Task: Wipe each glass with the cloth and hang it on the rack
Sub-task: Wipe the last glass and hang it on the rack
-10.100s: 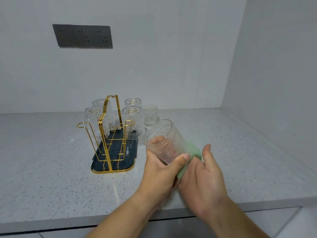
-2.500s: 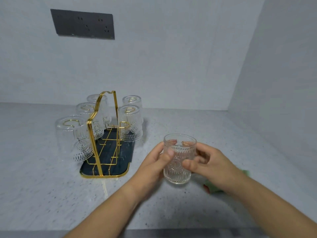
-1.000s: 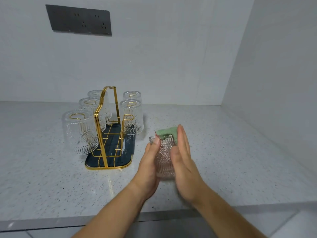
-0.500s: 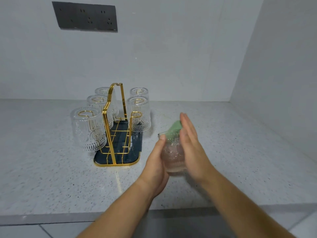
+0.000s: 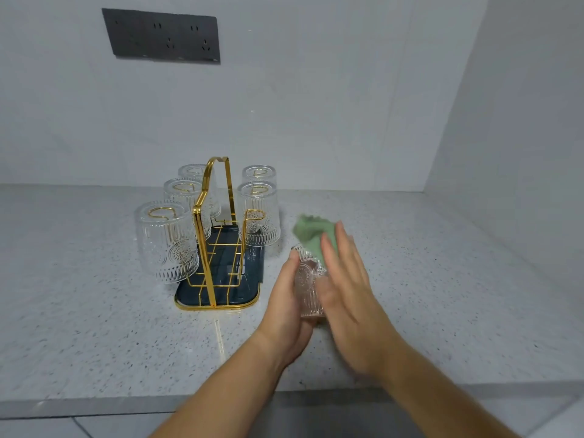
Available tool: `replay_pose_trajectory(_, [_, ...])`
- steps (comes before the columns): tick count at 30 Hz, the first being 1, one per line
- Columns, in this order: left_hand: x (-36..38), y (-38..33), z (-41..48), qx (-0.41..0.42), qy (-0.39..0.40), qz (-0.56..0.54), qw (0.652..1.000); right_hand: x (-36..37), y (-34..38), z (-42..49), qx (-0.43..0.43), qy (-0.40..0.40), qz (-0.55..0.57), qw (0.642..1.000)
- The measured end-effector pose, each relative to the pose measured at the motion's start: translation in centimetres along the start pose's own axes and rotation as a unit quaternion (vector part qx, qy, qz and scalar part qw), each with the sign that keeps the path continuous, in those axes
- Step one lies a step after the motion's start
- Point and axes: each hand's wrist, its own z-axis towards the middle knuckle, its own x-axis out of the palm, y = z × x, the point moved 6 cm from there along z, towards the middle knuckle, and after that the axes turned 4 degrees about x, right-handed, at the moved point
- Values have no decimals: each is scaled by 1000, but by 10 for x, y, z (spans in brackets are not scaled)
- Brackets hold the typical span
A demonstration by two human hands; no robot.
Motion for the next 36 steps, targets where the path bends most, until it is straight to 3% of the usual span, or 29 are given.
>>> replay_pose_trajectory(3, [-2, 1, 1, 5, 1, -19, 1000, -4, -1, 18, 76, -1, 101, 992])
replay_pose_trajectory(5, [-2, -2, 1, 13, -4, -19, 1000, 0, 1, 14, 69, 0, 118, 991])
replay_pose_trajectory(14, [3, -6, -3, 3, 10, -9, 1000, 17, 10, -39, -50, 2, 13, 999])
replay_pose_trajectory(18, [-2, -1, 4, 17, -13, -2, 1000, 3, 13, -35, -47, 4, 44, 998])
replay_pose_trajectory(26, [0, -1, 2, 20, 44, 10, 999, -18, 4, 2, 15, -15, 77, 997])
replay_pose_trajectory(31, [0, -6, -1, 24, 8, -13, 1000, 10, -3, -25, -9, 25, 0, 1000])
replay_pose_trajectory(36, [0, -2, 1, 9, 15, 26, 1000, 21, -8, -48, -67, -5, -73, 995])
